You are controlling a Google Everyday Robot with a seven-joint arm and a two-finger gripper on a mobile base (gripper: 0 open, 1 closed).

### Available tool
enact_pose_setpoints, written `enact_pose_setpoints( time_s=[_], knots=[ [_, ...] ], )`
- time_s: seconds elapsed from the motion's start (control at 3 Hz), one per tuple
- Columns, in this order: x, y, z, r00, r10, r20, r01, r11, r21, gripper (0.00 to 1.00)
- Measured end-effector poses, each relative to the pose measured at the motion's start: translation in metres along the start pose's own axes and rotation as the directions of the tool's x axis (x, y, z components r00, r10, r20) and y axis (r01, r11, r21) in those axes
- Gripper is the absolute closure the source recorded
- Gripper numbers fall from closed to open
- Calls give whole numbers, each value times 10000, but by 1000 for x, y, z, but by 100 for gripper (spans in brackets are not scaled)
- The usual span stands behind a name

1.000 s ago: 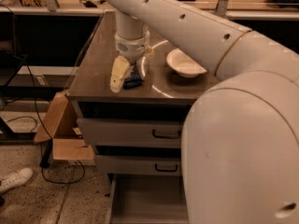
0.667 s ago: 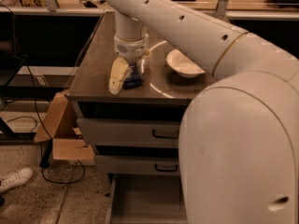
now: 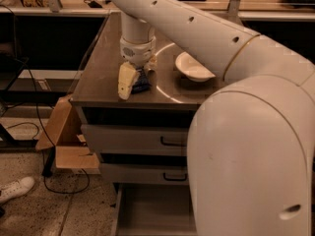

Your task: Place rxbar blueberry into bottom drawer

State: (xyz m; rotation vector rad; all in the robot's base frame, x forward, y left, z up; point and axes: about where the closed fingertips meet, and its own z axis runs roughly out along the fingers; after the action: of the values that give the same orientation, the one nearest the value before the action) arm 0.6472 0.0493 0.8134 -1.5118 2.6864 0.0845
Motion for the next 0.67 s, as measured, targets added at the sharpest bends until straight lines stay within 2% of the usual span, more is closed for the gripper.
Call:
enact_pose_setpoints(
  time_s=[0.67],
  knots=[
    [0,0,0,10000,0,1,0,10000,0,65]
  ],
)
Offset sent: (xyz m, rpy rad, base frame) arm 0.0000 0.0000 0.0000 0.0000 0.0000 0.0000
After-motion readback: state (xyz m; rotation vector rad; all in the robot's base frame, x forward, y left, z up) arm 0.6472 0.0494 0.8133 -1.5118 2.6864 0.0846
